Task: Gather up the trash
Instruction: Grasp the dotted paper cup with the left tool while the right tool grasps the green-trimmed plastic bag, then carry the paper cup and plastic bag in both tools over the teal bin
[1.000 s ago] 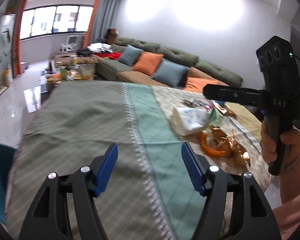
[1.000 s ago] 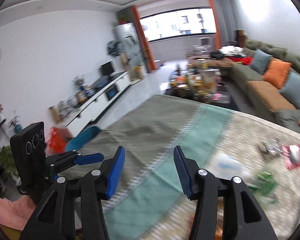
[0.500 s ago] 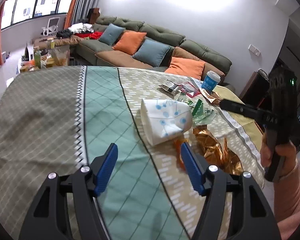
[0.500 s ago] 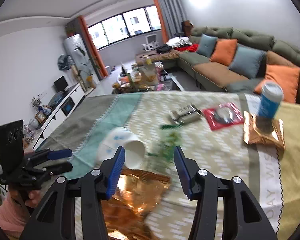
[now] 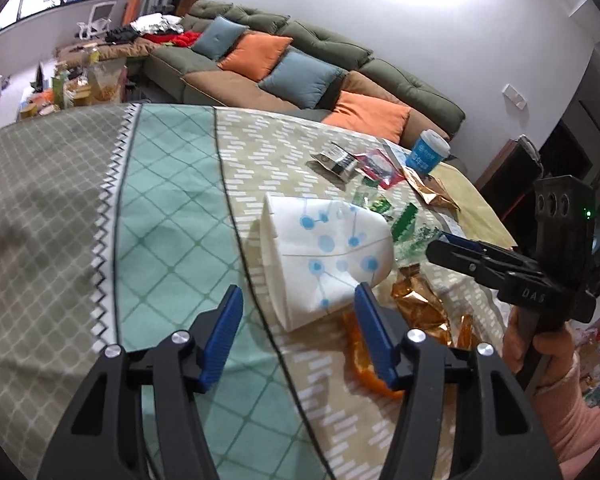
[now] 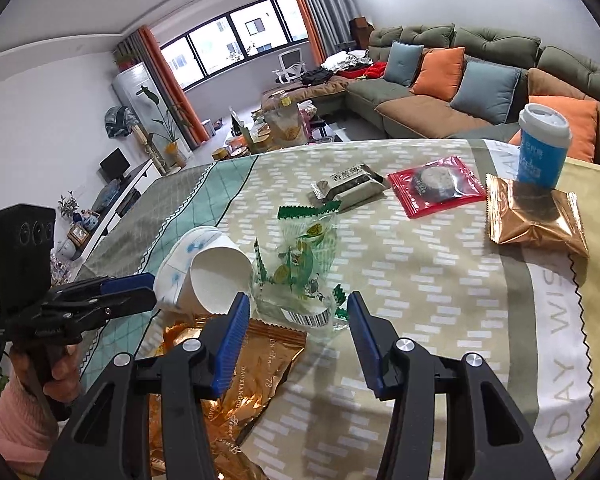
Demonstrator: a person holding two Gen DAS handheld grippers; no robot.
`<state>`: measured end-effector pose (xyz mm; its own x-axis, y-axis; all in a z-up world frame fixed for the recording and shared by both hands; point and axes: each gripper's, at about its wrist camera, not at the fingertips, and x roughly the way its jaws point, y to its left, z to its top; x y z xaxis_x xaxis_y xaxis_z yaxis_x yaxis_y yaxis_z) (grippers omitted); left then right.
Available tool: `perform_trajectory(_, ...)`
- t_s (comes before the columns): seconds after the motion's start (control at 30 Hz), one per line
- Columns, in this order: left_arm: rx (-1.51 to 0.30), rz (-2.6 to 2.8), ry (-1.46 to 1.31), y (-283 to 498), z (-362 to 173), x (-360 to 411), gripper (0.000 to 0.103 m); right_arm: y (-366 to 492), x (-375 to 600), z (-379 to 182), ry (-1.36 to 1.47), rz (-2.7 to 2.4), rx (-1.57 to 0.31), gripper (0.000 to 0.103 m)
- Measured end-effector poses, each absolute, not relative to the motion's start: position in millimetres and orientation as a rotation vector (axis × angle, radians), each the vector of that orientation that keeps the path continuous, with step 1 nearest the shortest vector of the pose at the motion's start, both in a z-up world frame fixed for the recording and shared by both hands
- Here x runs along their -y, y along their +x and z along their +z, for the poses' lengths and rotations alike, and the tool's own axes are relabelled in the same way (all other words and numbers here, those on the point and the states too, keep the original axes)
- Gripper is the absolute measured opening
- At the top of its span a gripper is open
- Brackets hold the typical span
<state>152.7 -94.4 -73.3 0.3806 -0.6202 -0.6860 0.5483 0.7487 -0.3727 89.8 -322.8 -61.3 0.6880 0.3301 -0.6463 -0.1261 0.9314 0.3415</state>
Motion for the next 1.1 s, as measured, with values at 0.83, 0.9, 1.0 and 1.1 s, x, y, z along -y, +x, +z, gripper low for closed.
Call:
perform_trajectory(0.83, -0.863, -0.804, -0.081, 135.7, -62.5, 95.5, 0.008, 71.0, 328.4, -31.7, 0.280, 0.276, -0.696, 0.011)
perform_trajectory(0.9, -0.847, -0.796, -0.082, 131.8, -58.3, 90.2, 0.008, 69.5, 325.9, -27.0, 0.277, 0.282, -0.685, 0.011)
perform_trajectory(1.0, -0.824, -0.779, -0.083, 126.5, -52.5, 80.9, 0.007, 69.8, 321.4, -22.3, 0.277, 0.297, -0.674, 0.011)
perform_trajectory(1.1, -0.804, -0.764, -0.104, 120.2, -47.3, 65.7, 0.007, 70.9, 314.4, -18.1, 0.279, 0.320, -0.664, 0.011)
